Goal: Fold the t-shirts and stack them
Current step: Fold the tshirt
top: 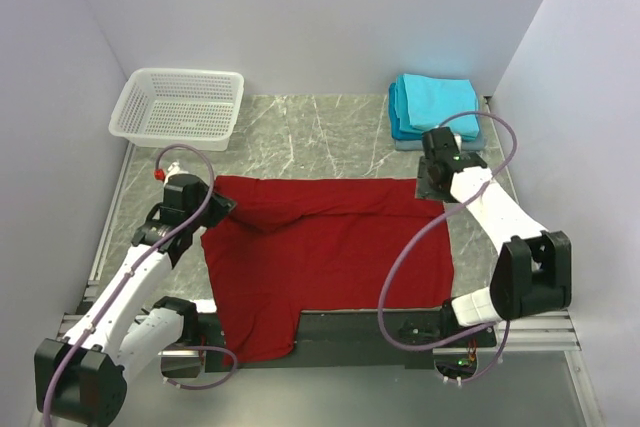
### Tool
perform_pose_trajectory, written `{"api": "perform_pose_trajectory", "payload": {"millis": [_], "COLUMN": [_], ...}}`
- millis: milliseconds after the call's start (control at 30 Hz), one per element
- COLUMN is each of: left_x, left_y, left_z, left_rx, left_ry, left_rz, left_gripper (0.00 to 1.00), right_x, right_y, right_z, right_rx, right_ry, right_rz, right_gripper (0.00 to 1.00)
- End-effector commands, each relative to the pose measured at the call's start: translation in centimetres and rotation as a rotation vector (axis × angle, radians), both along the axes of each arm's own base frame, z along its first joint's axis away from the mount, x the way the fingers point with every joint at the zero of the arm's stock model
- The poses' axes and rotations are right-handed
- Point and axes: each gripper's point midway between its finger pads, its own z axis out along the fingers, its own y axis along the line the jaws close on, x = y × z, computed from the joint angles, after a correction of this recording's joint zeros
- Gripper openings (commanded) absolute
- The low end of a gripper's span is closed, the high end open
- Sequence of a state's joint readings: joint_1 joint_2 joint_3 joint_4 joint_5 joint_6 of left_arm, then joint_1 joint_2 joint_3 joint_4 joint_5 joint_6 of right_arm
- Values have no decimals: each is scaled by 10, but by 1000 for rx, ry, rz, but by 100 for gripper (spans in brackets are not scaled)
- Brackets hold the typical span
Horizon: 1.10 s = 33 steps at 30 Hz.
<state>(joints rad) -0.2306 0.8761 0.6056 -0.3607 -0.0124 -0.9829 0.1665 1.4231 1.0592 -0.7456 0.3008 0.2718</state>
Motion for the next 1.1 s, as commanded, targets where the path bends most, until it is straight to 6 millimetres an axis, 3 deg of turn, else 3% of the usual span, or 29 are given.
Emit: {"api": "perform_pose_trajectory", "payload": {"millis": [0, 167, 300, 367, 400, 433, 500, 533, 600, 700, 800, 867, 1067], "left_x": [11, 34, 60, 75, 85, 92, 105, 109, 127, 139, 141, 140, 131], "left_y": [-8, -13, -27, -29, -30, -30, -35, -33, -29, -25, -21, -21, -20], "left_z": [10, 10, 1, -13, -8, -20, -19, -32, -25, -43, -54, -57, -63], "left_rx": [-37, -24, -35, -17, -14, -1, 0, 18, 28, 36, 28, 18, 21], "left_ry": [-71, -83, -72, -45, -52, -25, -27, 5, -22, 23, 47, 53, 67], "left_rz": [-21, -30, -72, -78, -73, -71, -83, -79, -54, -48, -47, -50, -49], "left_gripper": [1, 1, 1, 1, 1, 0, 0, 0, 0, 0, 0, 0, 0], "right_x": [11, 26, 15, 2, 1, -12, -16, -22, -25, -31, -34, -36, -32], "right_y": [31, 115, 211, 253, 272, 299, 325, 345, 365, 392, 416, 425, 442], "right_z": [39, 58, 53, 43, 44, 35, 30, 21, 16, 11, 8, -6, -30], "right_rx": [23, 131, 258, 347, 377, 394, 400, 397, 398, 428, 485, 489, 430], "right_ry": [-128, -224, -250, -211, -230, -205, -209, -191, -200, -210, -215, -194, -180], "right_rz": [130, 402, 656, 776, 827, 897, 942, 979, 1022, 1071, 1095, 1101, 1111], "right_gripper": [62, 62, 62, 62, 62, 62, 61, 60, 59, 57, 51, 50, 48]}}
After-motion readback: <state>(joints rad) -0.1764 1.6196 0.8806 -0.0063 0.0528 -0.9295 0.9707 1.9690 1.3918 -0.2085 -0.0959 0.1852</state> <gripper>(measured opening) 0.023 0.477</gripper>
